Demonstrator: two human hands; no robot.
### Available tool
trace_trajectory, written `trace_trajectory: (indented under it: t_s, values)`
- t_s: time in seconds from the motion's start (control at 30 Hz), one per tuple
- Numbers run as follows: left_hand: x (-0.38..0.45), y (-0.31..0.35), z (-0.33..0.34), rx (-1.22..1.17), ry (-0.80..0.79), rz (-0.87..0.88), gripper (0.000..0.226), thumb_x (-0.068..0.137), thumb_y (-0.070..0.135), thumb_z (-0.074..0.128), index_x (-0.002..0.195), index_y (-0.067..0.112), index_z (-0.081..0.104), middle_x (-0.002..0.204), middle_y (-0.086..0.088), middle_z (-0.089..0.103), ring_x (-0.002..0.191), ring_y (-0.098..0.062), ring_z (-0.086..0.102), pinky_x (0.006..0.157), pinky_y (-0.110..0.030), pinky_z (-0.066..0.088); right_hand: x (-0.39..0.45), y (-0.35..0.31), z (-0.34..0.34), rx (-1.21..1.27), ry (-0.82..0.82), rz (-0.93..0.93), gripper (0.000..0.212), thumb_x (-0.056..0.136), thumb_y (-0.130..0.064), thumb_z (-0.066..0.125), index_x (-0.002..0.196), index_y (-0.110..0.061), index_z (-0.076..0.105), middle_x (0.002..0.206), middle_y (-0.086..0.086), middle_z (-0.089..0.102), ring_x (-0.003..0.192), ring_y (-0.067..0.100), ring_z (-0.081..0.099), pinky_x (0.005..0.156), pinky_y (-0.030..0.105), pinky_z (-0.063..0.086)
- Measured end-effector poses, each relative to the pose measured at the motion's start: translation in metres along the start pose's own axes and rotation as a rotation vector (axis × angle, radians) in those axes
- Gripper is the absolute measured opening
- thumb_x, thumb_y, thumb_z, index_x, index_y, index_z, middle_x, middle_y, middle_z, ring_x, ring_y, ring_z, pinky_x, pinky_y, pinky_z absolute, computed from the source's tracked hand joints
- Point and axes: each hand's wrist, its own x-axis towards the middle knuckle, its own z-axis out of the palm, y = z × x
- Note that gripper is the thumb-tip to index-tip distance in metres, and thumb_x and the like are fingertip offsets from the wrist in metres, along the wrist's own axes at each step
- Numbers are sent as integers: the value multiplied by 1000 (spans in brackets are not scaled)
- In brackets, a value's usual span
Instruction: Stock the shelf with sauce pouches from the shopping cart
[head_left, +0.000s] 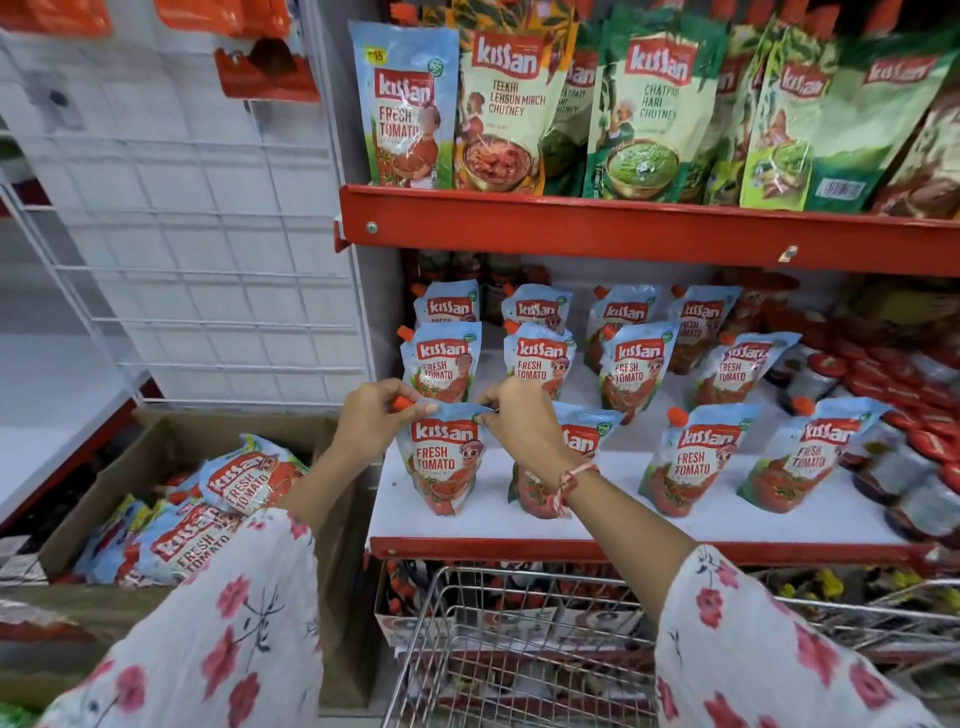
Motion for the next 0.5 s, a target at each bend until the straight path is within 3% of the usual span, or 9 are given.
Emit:
trace_trajectory:
  t_s: [0.17,0.3,0.4,0.5]
  values:
    - [-8,2,-2,139,-6,42,28,73,19,78,95,7,66,97,-9,71,92,-24,68,84,-39,59,-6,-3,-5,-5,-13,-38,21,85,-9,66,105,-7,72,100,12,75,91,26,67,86,38,56]
    - [-13,19,-7,320,53,180,39,70,21,82,105,11,66,104,-5,67,91,-16,60,77,-24,48,-17,-11,-34,104,-3,-41,29,81,-9,71,110,-7,69,107,11,73,95,23,67,89,33,54]
    - [-14,53,-17,444,137,367,32,76,29,77,101,12,70,102,-5,73,80,-14,60,74,-24,48,-32,-21,-85,214,144,-104,29,80,-20,74,108,-12,70,105,3,74,94,12,68,89,27,54]
    - [-20,112,-30,513,355,625,20,88,32,63,89,13,71,87,-3,76,77,-21,69,69,-32,54,-58,-27,-168,312,418,-212,14,81,-35,70,93,-28,74,86,-17,75,79,-6,68,76,13,54]
